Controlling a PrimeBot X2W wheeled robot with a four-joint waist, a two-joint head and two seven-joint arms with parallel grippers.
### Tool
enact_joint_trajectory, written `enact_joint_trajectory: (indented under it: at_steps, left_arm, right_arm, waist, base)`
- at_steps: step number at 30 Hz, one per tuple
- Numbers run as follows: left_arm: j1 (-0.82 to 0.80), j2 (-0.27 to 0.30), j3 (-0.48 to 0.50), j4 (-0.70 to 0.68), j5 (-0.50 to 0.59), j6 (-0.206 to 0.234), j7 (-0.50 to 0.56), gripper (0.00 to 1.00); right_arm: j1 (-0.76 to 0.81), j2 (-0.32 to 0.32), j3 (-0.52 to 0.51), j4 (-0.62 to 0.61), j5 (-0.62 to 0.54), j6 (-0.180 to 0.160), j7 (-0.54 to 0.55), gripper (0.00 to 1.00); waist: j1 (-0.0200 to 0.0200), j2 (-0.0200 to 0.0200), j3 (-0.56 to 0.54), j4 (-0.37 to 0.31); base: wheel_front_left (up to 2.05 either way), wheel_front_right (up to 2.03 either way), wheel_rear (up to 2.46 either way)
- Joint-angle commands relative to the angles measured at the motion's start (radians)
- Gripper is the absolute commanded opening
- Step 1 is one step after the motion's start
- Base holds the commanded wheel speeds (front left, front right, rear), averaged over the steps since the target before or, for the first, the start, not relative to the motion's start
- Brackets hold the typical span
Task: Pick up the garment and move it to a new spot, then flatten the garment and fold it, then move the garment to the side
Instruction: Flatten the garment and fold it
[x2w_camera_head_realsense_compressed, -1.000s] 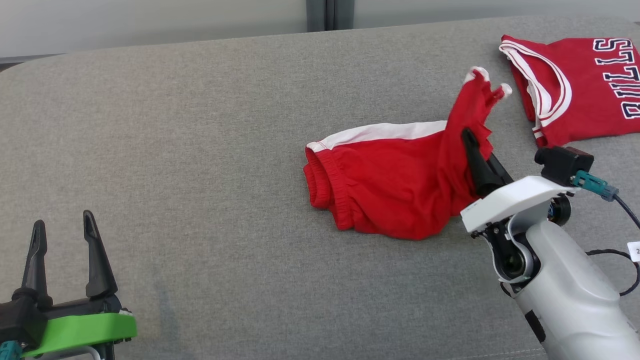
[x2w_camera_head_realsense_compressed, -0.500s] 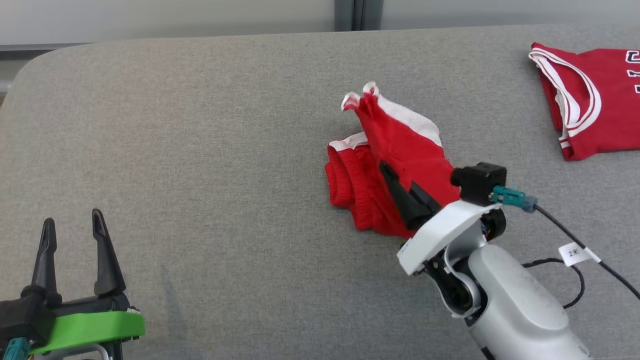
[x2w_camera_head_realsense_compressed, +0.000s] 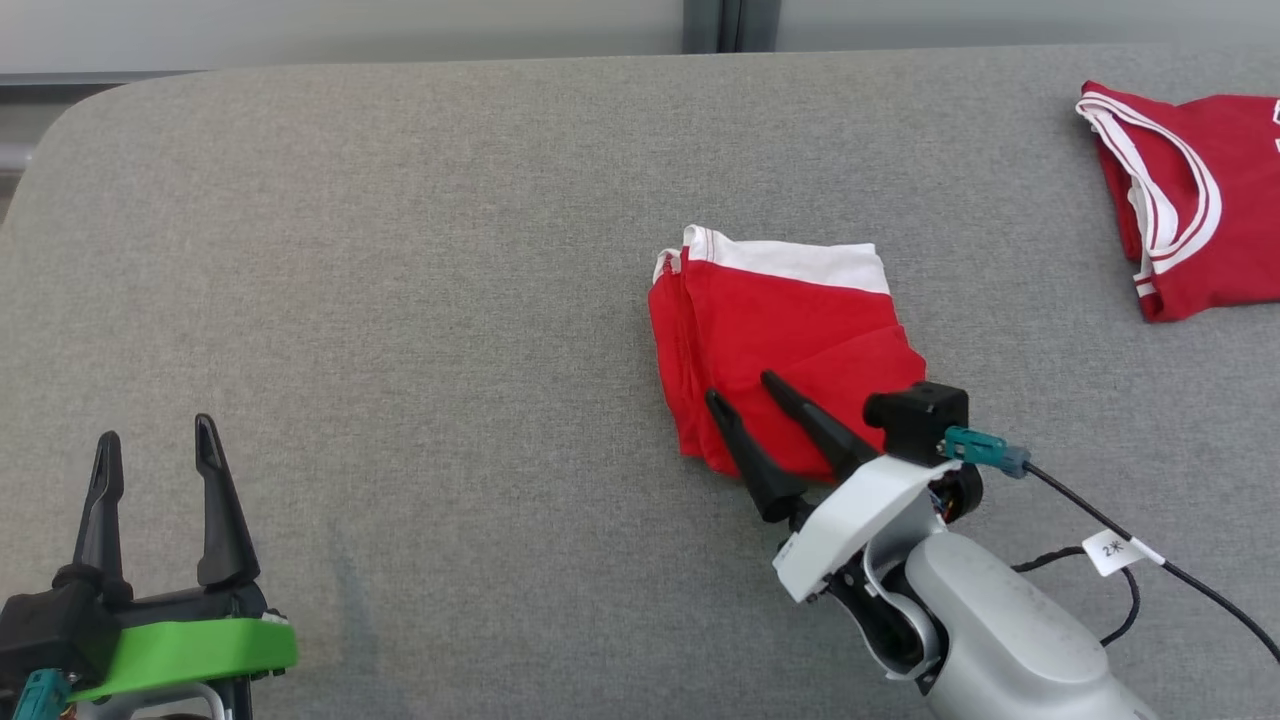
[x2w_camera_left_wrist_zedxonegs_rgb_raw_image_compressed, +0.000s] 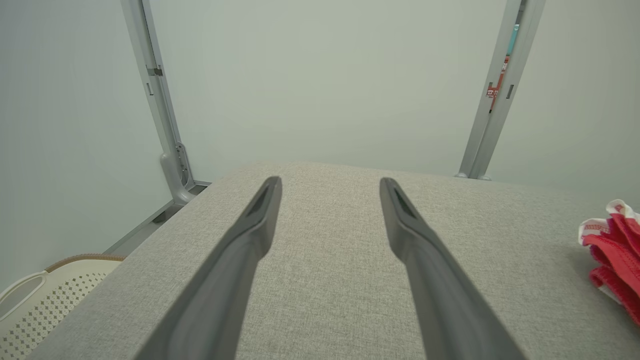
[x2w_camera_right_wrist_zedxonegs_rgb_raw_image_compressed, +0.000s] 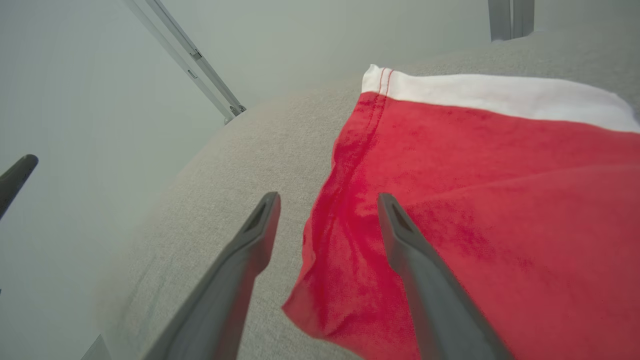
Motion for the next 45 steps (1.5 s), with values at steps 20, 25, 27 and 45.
enact_joint_trajectory:
  at_steps: [20, 25, 27, 45]
  left_arm:
    - [0.022, 0.002, 0.006, 0.007, 0.046, 0.007, -0.003, 1.0]
    - [0.029, 0.002, 0.008, 0.025, 0.052, 0.013, -0.003, 1.0]
    - [0.036, 0.002, 0.004, 0.035, 0.056, 0.019, -0.003, 1.0]
    - [0.087, 0.005, -0.03, 0.038, 0.111, 0.02, -0.003, 1.0]
  right_arm:
    - [0.165, -0.019, -0.417, -0.24, -0.39, 0.0, -0.078, 1.0]
    - [0.244, 0.024, -0.485, -0.289, -0.444, 0.0, -0.078, 1.0]
    - [0.269, 0.036, -0.502, -0.3, -0.458, 0.0, -0.078, 1.0]
    - [0.359, 0.083, -0.583, -0.295, -0.546, 0.0, -0.078, 1.0]
  waist:
    - [0.0, -0.0001, -0.055, -0.116]
    - [0.0, -0.0001, -0.067, -0.135]
    - [0.0, -0.0001, -0.075, -0.14]
    - [0.0, -0.0001, -0.142, -0.098]
  base:
    - [0.0, 0.0, 0.0]
    - [0.0, 0.0, 0.0]
    - [0.0, 0.0, 0.0]
    - [0.0, 0.0, 0.0]
